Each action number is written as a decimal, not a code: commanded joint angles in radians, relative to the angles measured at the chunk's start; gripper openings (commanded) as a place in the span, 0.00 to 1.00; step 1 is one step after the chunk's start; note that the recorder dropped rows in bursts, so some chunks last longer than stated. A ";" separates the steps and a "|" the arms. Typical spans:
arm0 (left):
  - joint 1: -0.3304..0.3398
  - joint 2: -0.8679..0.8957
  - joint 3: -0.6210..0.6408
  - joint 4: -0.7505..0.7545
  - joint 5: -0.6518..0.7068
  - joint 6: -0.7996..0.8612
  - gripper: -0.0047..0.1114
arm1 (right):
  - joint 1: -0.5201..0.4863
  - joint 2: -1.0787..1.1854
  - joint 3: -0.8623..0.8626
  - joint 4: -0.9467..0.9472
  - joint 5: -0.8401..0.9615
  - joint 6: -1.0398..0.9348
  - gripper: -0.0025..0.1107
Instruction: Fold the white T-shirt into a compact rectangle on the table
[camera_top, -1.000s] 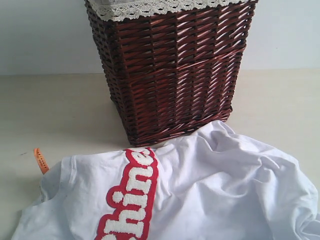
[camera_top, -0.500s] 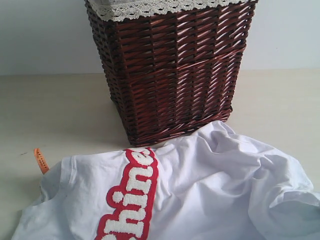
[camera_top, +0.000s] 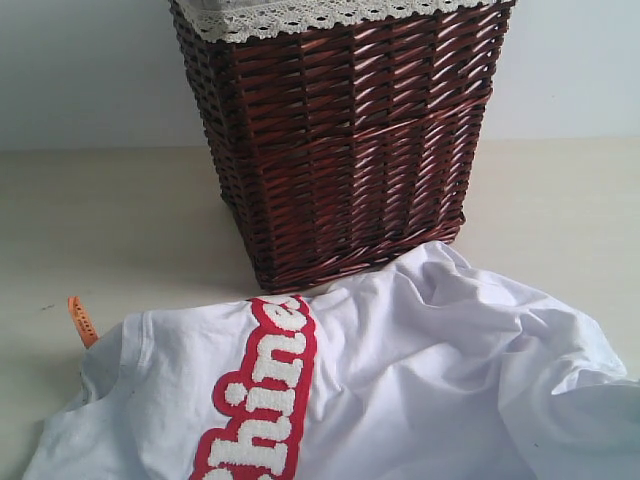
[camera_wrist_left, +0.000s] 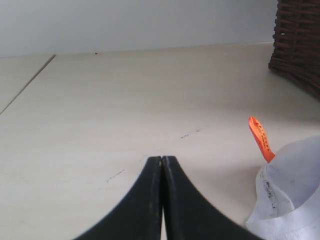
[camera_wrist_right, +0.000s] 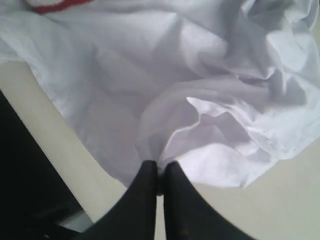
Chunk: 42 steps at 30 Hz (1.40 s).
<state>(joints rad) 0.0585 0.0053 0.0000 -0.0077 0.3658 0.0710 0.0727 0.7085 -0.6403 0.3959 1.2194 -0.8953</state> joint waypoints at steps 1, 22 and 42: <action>0.000 -0.005 0.000 -0.003 -0.008 0.000 0.04 | -0.003 -0.085 -0.006 0.121 0.002 0.167 0.02; 0.000 -0.005 0.000 -0.003 -0.008 0.000 0.04 | -0.003 -0.459 0.046 0.091 0.002 0.349 0.36; 0.000 -0.005 0.000 -0.003 -0.008 0.000 0.04 | -0.003 0.514 -0.109 -0.063 -0.660 0.172 0.38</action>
<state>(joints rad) 0.0585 0.0053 0.0000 -0.0077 0.3658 0.0710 0.0727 1.0274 -0.6983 0.3461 0.4966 -0.6335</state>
